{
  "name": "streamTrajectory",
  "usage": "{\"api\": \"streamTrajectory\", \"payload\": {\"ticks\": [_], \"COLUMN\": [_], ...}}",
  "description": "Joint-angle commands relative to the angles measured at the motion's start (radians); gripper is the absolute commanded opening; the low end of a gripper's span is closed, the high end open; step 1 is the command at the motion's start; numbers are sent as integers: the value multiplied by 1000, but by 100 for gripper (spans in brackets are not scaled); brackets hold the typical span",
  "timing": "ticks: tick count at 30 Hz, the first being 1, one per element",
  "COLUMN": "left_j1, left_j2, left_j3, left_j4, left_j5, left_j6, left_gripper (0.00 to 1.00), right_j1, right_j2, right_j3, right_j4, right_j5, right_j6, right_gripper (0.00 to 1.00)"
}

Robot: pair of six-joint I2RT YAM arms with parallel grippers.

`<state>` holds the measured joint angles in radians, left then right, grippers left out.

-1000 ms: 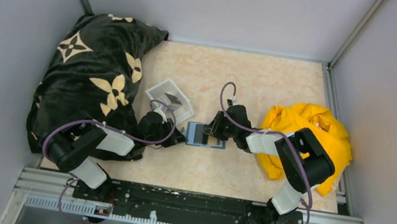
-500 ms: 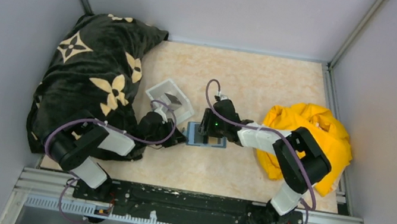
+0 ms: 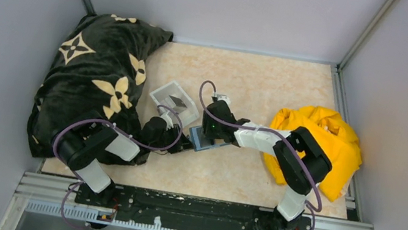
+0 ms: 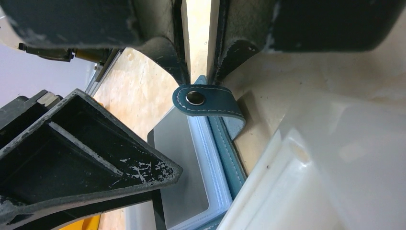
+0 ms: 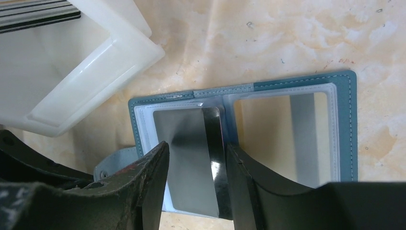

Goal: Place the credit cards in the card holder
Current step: Insert the credit card into the card holder.

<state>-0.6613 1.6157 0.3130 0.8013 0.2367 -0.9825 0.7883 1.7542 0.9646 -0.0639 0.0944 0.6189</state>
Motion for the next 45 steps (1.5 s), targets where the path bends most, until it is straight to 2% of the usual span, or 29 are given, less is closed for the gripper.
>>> {"api": "streamTrajectory", "payload": {"ticks": [1, 15, 26, 45], "left_j1": [-9, -9, -9, -9], "left_j2": [0, -7, -16, -137], "left_j3": [-10, -5, -4, -33], "left_j4": [6, 28, 26, -85], "left_j5": [-12, -44, -51, -115], "left_j6": [13, 7, 9, 13], "left_gripper": [25, 25, 25, 27], "right_j1": [74, 151, 200, 164], "right_j2": [64, 80, 160, -23], "right_j3": [3, 49, 110, 161], "right_j4": [-144, -236, -327, -374], "right_j5": [-30, 41, 159, 247], "right_j6": [-1, -55, -78, -125], "right_gripper": [48, 63, 65, 68]}}
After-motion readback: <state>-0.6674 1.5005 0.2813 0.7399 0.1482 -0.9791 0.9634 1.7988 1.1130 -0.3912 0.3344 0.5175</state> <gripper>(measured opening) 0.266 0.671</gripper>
